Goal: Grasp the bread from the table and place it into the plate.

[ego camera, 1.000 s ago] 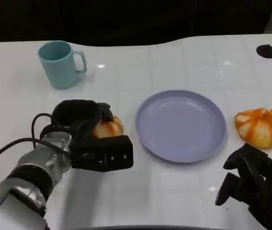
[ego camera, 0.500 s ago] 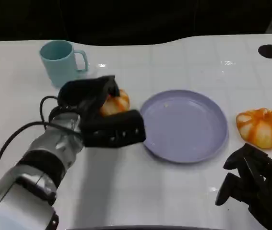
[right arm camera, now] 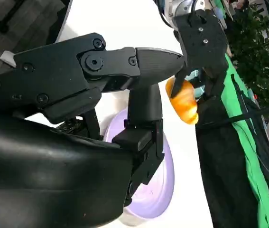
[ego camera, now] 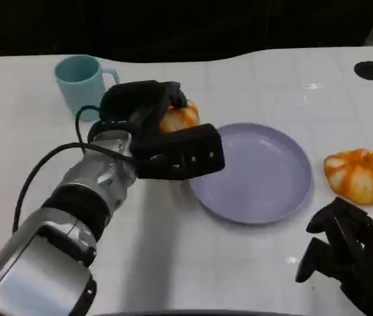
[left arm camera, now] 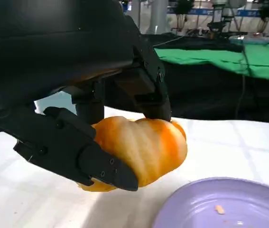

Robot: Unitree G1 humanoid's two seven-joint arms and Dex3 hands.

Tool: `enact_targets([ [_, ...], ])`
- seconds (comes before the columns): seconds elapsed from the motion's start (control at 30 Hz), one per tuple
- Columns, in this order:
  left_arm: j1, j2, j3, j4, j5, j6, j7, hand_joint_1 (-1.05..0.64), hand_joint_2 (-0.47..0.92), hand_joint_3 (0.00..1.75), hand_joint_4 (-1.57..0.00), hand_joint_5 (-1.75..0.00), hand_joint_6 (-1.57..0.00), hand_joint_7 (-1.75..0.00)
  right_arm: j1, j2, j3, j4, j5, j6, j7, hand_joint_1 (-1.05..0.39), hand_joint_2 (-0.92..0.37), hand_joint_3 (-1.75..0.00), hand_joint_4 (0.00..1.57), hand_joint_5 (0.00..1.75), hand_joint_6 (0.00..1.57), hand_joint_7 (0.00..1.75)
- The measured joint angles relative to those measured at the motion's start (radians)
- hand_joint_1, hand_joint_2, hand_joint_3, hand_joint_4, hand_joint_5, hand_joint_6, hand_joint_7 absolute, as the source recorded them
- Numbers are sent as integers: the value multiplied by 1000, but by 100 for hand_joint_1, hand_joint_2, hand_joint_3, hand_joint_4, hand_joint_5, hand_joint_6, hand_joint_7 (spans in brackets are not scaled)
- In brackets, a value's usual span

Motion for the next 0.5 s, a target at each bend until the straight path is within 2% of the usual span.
enact_targets([
  [0.07,-11,-9,-4,-3,0,-22,-2,-22,90,20,-84,-175,-79,-99,0,0,1,0,0,0,0,-47,-92,-34,65,175,51,160],
  [0.23,-20,-51,-17,-4,-1,-68,-8,-22,89,21,-87,-175,-69,-151,0,0,3,0,-2,-1,0,-47,-92,-35,65,175,51,160],
  [0.33,-23,-75,-26,-2,0,-70,-35,-22,88,22,-88,-175,-69,-153,0,0,3,0,-1,-1,0,-47,-92,-34,65,175,50,160],
  [0.4,-25,-93,-33,0,0,-70,-48,-22,87,23,-87,-175,-72,-126,0,0,3,0,-1,-1,0,-48,-92,-34,64,175,50,160],
  [0.43,-27,-101,-34,2,0,-69,-54,-22,88,22,-86,-175,-66,-142,0,0,3,0,-1,-1,0,-48,-92,-34,64,175,50,161],
  [0.5,-37,-116,-37,8,0,-65,-64,-22,89,23,-86,-175,-63,-160,1,0,3,0,-1,-2,2,-48,-92,-34,64,175,49,161],
])
